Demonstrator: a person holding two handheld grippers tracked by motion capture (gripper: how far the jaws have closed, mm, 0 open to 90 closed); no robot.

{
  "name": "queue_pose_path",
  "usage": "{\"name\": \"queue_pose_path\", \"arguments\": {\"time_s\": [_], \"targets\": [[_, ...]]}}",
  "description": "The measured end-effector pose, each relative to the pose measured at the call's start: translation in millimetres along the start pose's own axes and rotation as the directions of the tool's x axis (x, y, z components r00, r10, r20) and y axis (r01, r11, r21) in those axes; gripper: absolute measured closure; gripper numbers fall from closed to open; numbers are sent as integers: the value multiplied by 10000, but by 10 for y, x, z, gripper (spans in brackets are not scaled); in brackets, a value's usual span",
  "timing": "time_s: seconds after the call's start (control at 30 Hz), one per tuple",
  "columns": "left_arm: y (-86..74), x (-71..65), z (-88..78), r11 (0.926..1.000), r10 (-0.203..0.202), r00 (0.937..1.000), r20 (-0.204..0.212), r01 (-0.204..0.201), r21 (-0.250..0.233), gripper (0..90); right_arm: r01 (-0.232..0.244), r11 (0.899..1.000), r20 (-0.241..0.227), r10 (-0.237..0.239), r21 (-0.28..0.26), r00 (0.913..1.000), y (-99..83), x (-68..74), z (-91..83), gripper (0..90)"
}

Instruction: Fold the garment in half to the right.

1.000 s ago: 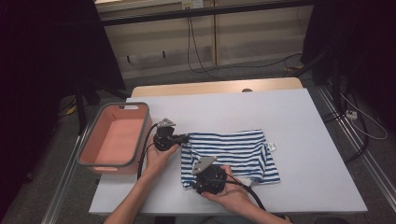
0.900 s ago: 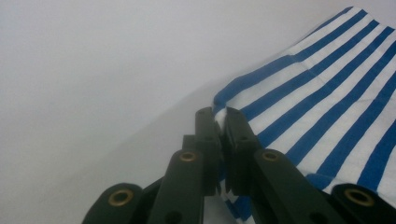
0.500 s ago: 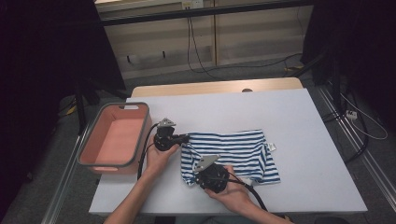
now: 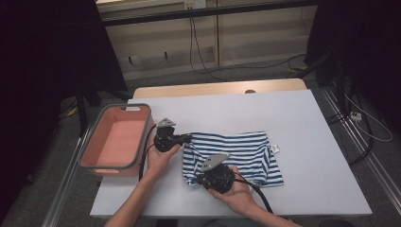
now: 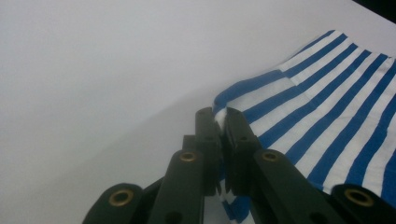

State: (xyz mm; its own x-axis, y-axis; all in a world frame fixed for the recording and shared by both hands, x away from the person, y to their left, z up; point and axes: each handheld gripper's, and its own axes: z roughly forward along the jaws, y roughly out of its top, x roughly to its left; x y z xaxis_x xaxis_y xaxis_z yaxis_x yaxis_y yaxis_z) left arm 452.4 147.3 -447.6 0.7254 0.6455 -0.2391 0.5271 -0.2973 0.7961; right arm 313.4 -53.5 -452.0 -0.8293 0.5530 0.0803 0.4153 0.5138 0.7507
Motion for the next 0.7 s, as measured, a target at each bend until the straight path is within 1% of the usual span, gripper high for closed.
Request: {"name": "queue_pose_path", "arguments": {"time_s": [0.2, 0.27, 0.4, 0.47, 0.57, 0.7], "targets": [[29, -5, -44, 9998, -55, 10000, 17, 56, -201, 860, 73, 9991, -288, -84, -410, 9995, 9, -13, -33, 846], [35, 3, -63, 9996, -112, 9999, 17, 112, -261, 860, 28, 9982, -405, -52, -591, 9992, 15, -13, -46, 846], [52, 7, -99, 9991, -167, 9998, 51, 169, -379, 860, 67, 9969, -483, -105, -786, 9988, 31, -8, -56, 846], [63, 3, -114, 9990, -143, 9999, 54, 145, -418, 860, 139, 9960, -508, -185, -882, 9985, 41, -11, -65, 847], [80, -7, -138, 9988, -91, 9999, 44, 93, -479, 860, 104, 9950, -571, -161, -992, 9982, 60, -13, -86, 846], [102, -19, -185, 9975, -108, 9999, 71, 113, -691, 860, 103, 9923, -645, -184, -1231, 9977, 92, -17, -118, 846]]}}
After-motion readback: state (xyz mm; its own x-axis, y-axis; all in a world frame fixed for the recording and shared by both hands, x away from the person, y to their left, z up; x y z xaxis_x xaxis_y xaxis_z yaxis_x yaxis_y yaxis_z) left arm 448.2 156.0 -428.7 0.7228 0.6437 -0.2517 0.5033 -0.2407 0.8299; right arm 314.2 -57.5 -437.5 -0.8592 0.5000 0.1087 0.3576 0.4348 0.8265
